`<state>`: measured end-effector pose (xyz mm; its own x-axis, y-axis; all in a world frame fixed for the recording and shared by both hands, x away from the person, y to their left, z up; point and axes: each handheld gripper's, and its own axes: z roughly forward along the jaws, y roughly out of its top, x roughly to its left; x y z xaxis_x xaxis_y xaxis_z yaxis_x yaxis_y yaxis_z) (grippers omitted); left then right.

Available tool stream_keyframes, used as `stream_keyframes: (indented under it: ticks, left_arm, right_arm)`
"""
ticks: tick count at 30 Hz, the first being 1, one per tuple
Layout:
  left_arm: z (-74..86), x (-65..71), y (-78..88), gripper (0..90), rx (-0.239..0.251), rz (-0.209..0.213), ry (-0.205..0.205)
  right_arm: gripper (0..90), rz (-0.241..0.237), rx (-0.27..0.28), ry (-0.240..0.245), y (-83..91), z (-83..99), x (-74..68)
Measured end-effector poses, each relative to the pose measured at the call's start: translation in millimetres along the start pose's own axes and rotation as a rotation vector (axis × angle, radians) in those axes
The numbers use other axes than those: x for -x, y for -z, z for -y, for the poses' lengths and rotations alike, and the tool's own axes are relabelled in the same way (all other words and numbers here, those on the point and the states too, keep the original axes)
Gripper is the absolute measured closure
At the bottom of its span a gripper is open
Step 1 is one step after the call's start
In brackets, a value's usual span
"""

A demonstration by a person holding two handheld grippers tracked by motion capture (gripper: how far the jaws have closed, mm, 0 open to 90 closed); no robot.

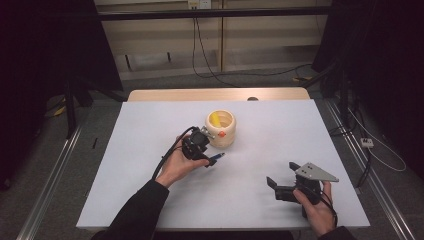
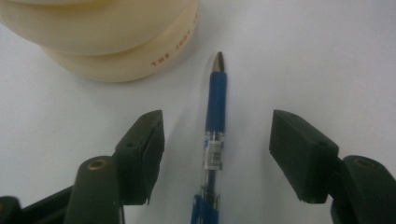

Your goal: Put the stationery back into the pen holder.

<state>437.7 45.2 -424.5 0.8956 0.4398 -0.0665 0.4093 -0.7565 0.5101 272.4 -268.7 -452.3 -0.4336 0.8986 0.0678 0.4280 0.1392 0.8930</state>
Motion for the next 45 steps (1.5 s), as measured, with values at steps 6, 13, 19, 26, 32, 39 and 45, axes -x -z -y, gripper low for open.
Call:
stream_keyframes:
  ticks: [6,13,19,26,32,39,45]
  left_arm:
    - [-2.1,-2.9,-4.6,50.4,-0.007,0.011,-0.008]
    - [-5.1,-0.5,-12.5,61.9,-0.028,0.019,-0.013]
    - [-6.4,-0.2,-16.7,75.1,-0.039,0.016,-0.006]
    - [-7.6,1.6,-17.9,77.2,-0.056,0.001,-0.001]
    - [-8.1,0.8,-18.9,79.3,-0.052,0.012,0.027]
    - [-7.1,-0.4,-17.9,79.9,-0.051,0.015,0.032]
    - [-5.6,-2.3,-17.3,80.1,-0.039,0.025,0.044]
  right_arm:
    - [4.1,0.0,0.0,0.001,-0.1,0.1,0.0]
    - [4.1,0.0,0.001,0.002,0.1,0.1,0.1]
    - [4.1,0.0,0.001,0.003,0.2,0.1,0.3]
    - [4.1,0.0,-0.002,0.003,-0.5,0.1,0.0]
    - [4.1,0.001,-0.003,0.002,-0.7,0.1,-0.3]
    - [4.1,0.001,-0.001,0.003,0.0,0.2,-0.1]
    - [4.1,0.0,-0.001,0.003,0.1,0.3,0.2]
